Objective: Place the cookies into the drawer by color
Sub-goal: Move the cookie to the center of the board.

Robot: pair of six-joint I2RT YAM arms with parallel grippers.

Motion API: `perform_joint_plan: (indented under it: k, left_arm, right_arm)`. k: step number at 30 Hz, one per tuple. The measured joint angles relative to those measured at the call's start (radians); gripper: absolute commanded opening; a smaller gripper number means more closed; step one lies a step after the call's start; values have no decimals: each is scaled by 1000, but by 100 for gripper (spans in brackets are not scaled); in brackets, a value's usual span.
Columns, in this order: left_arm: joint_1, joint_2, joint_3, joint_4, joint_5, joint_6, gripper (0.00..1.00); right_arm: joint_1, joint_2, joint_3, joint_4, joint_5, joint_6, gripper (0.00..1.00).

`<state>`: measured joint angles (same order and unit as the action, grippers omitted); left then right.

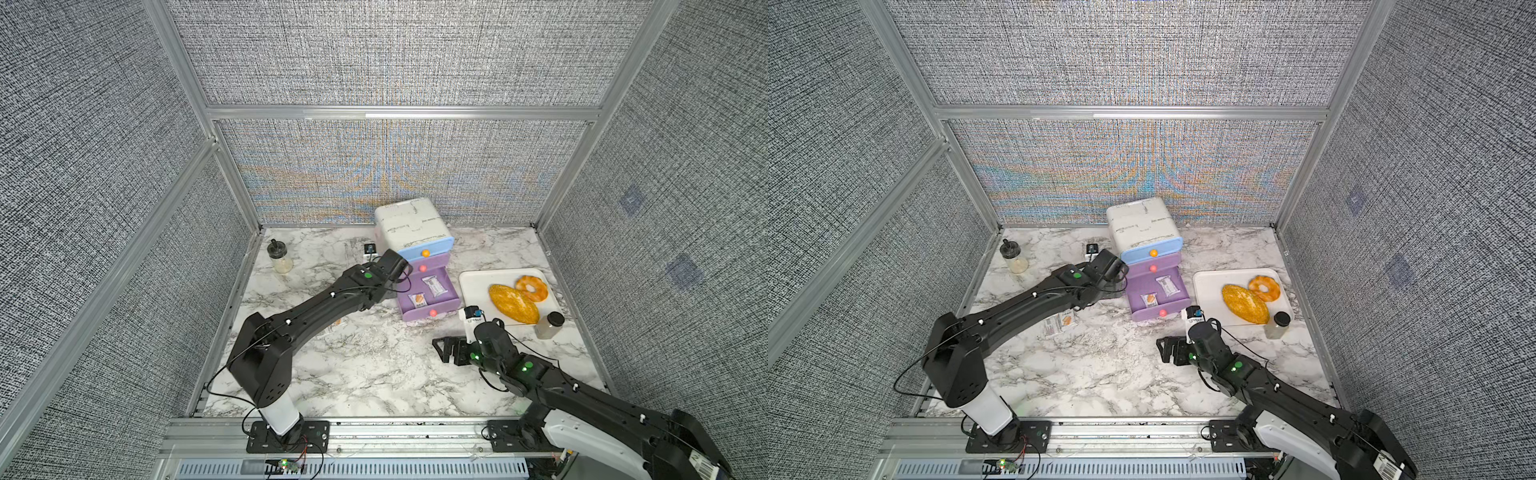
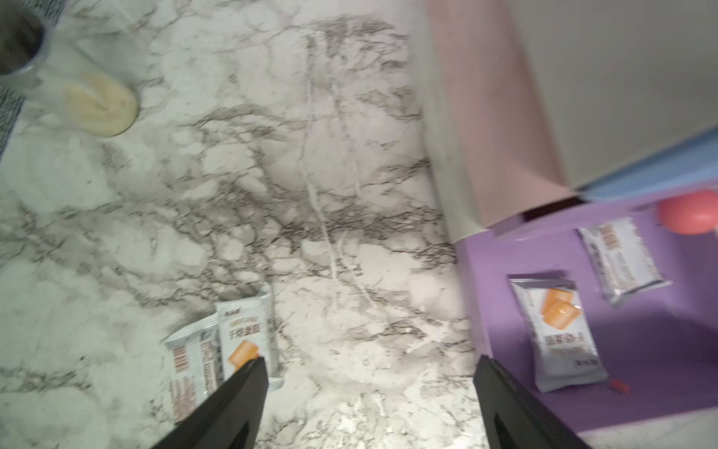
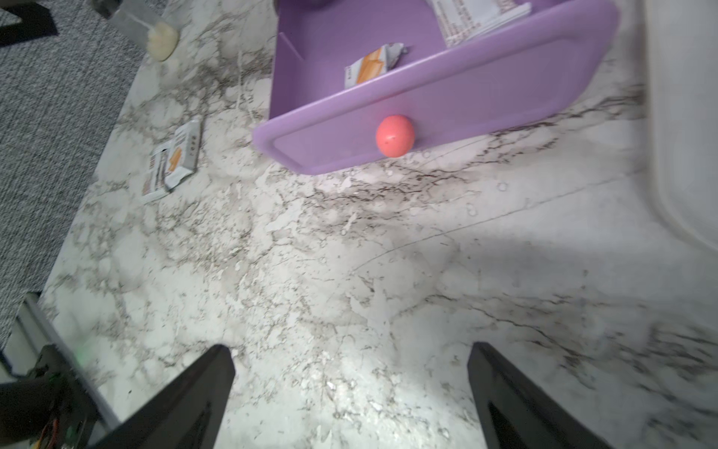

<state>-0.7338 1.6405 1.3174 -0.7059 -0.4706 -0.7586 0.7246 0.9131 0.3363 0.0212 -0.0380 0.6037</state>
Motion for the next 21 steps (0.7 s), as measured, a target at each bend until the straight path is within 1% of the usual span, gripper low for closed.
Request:
perform_joint_plan:
  k: [2,4,7,13,21]
  left_arm:
    - [54,-37,-60,2,5,-2,78]
    - [111,-55,-109,1,15,-10,70]
    - [188,-60,-169,3,39,-13,65]
    - [323,-3,-237,47,114,-11,65]
    - [418,146,-229,100,206,19,68]
  right_arm:
    - [3,-10,-15,21,-51,-19,97]
    - [12,-18,-22,38,-91,-38,95]
    - [35,-27,-22,61,-134,-64,92]
    - [114,-20,10,64,-164,-112,89]
    - [200,51,52,57,-137,-139,89]
